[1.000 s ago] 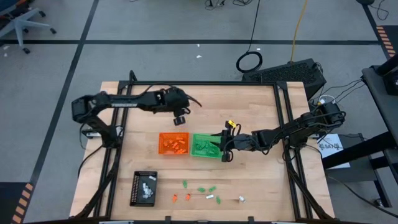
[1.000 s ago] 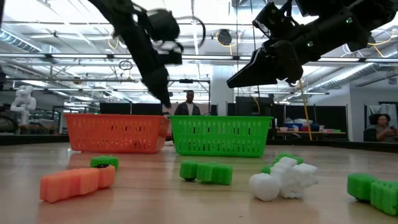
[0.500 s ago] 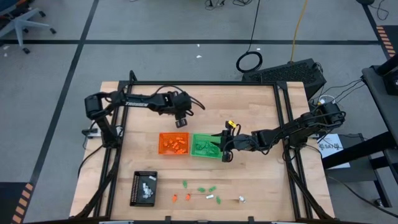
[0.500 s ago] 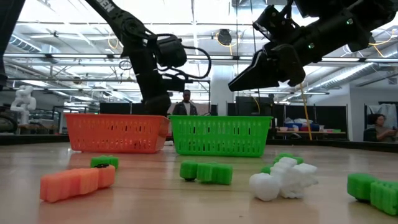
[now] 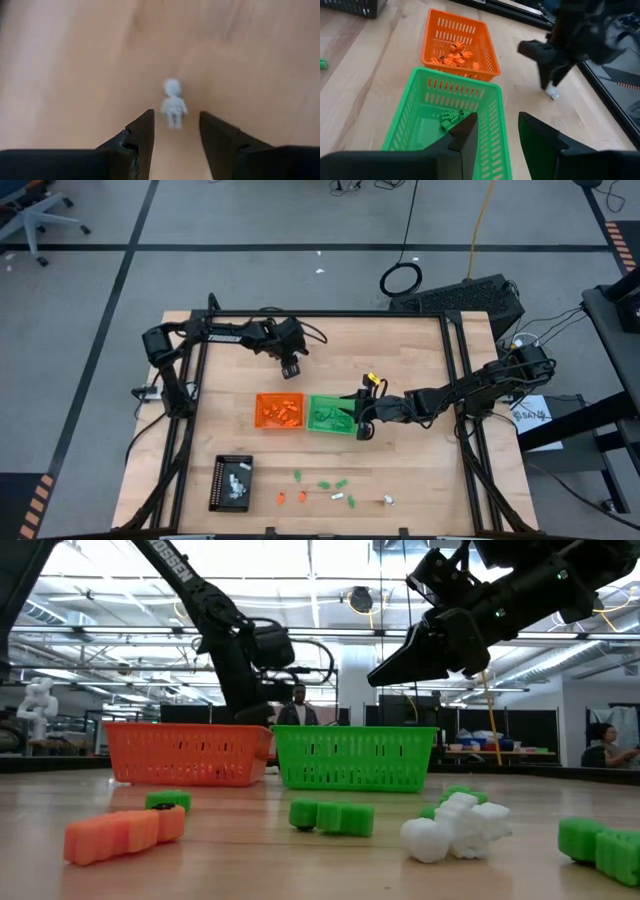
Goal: Sort Halloween decoration
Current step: Put the white skeleton toy into the black bin
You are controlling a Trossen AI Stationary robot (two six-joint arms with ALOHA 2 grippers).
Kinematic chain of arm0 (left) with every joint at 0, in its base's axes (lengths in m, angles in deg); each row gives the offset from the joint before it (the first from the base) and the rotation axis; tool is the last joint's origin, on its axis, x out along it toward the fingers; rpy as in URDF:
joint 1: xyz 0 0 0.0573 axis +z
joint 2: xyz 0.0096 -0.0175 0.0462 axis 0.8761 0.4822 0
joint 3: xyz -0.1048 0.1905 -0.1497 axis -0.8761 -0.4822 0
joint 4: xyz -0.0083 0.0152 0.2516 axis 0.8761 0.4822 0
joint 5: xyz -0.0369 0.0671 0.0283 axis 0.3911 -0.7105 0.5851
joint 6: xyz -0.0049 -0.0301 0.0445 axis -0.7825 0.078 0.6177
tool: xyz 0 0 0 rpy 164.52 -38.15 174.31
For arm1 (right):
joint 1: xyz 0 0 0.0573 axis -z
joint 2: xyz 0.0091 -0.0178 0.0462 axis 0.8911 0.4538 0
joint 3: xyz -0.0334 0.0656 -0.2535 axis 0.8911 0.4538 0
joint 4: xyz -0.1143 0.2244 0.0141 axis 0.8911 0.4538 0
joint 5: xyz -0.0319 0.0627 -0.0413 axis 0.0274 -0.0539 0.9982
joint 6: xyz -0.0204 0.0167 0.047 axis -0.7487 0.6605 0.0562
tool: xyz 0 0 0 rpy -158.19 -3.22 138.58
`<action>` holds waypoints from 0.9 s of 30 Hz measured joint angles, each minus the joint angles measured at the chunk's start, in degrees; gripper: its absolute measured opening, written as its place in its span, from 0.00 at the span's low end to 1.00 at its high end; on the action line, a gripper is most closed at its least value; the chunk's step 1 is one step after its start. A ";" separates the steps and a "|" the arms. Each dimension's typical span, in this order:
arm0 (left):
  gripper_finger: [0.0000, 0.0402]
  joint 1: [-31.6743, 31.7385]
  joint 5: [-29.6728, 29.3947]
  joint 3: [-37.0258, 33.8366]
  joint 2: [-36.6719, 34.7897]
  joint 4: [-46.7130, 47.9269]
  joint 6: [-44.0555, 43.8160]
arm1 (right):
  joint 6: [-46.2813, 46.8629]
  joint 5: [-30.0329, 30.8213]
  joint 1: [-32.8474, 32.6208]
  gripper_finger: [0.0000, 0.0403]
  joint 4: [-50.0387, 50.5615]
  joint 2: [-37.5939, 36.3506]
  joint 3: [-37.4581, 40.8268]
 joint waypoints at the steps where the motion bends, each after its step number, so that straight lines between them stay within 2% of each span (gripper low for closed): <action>1: 0.37 -0.10 0.00 -0.03 0.71 0.28 -0.10 | 0.03 -0.01 -0.01 0.32 -0.01 0.00 0.02; 11: 0.34 -0.65 0.04 0.15 3.44 -1.01 -0.22 | 0.20 -0.04 -0.01 0.32 0.13 0.00 0.00; 18: 0.21 -0.66 0.30 0.09 3.41 -1.69 1.86 | 0.20 -0.04 -0.01 0.32 -0.12 0.00 0.00; 24: 0.03 -0.62 0.07 0.02 3.48 -2.10 2.87 | 0.23 -0.04 -0.01 0.32 -0.50 0.00 0.00; 27: 0.02 -0.70 0.07 0.02 3.50 -2.26 2.90 | 0.23 -0.04 -0.01 0.32 -0.52 0.00 0.00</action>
